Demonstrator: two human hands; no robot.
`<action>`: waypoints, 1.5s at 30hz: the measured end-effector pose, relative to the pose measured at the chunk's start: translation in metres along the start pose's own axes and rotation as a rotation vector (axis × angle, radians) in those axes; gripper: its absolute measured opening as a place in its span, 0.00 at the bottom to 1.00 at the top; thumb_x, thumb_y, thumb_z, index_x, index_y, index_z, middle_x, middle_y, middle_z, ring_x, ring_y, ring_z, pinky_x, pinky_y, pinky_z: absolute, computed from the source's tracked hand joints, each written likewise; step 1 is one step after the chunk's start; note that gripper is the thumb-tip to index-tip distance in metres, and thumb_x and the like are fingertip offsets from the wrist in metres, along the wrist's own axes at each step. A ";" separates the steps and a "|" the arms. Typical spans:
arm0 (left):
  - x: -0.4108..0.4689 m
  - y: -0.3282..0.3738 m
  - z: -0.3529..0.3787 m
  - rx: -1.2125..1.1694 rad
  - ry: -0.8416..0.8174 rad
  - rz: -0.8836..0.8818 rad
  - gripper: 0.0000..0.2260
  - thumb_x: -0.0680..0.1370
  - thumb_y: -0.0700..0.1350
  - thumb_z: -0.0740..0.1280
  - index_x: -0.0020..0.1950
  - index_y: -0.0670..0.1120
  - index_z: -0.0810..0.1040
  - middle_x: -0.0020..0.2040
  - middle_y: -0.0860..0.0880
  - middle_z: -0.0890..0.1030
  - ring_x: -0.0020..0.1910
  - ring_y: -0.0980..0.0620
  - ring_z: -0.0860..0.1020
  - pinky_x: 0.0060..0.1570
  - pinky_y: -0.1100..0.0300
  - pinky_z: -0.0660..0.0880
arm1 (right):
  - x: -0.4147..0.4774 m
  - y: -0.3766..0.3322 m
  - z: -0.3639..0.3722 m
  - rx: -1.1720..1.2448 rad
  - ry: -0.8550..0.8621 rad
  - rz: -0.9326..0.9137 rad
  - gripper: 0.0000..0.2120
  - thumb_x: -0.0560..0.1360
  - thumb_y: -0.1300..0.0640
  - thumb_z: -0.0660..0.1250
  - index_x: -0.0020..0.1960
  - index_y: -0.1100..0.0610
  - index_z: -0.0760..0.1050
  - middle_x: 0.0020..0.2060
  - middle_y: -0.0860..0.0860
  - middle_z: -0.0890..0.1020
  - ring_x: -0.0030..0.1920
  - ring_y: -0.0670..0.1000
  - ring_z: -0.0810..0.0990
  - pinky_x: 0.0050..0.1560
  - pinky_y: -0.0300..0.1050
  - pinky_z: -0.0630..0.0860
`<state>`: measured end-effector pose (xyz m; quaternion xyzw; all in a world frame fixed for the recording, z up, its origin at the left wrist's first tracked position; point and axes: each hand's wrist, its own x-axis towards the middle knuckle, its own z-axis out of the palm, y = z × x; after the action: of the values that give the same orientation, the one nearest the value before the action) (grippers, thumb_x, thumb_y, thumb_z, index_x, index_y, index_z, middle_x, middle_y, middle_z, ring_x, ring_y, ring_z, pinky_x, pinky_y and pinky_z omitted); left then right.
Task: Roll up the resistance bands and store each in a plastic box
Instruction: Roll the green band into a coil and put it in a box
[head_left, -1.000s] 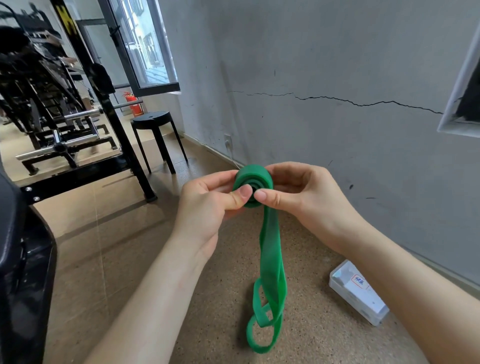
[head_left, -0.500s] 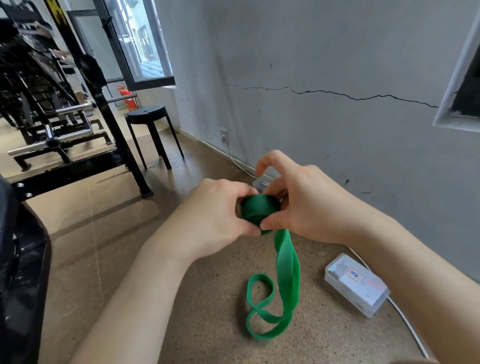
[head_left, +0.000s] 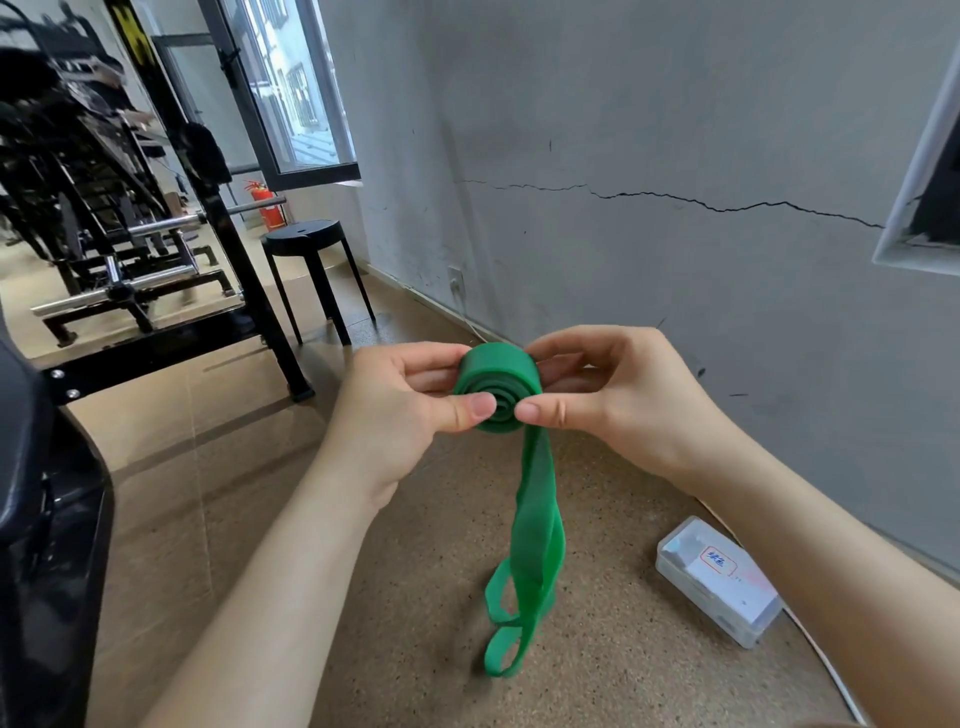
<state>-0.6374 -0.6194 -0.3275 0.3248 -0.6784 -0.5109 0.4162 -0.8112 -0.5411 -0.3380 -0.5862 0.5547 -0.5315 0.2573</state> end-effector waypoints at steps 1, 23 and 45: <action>0.000 0.000 0.001 -0.035 0.001 -0.006 0.18 0.58 0.37 0.75 0.46 0.49 0.80 0.38 0.50 0.86 0.39 0.53 0.84 0.36 0.63 0.79 | 0.001 -0.001 -0.002 0.031 -0.004 0.012 0.22 0.59 0.53 0.79 0.52 0.57 0.82 0.42 0.52 0.87 0.43 0.51 0.86 0.48 0.44 0.82; -0.002 0.002 0.012 0.469 -0.065 0.179 0.24 0.68 0.40 0.77 0.59 0.57 0.77 0.50 0.62 0.80 0.48 0.61 0.77 0.52 0.60 0.77 | -0.004 -0.009 -0.010 -0.339 0.059 -0.064 0.19 0.66 0.57 0.79 0.56 0.48 0.80 0.46 0.47 0.85 0.46 0.46 0.84 0.55 0.49 0.80; 0.000 0.001 0.007 0.010 0.064 0.028 0.16 0.67 0.30 0.74 0.47 0.49 0.80 0.41 0.50 0.86 0.42 0.53 0.84 0.42 0.60 0.81 | 0.002 0.003 -0.006 0.032 -0.003 0.032 0.29 0.58 0.52 0.78 0.57 0.62 0.80 0.46 0.52 0.87 0.46 0.48 0.86 0.50 0.43 0.82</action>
<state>-0.6433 -0.6164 -0.3276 0.3335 -0.6718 -0.4910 0.4432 -0.8183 -0.5419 -0.3382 -0.5739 0.5549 -0.5353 0.2759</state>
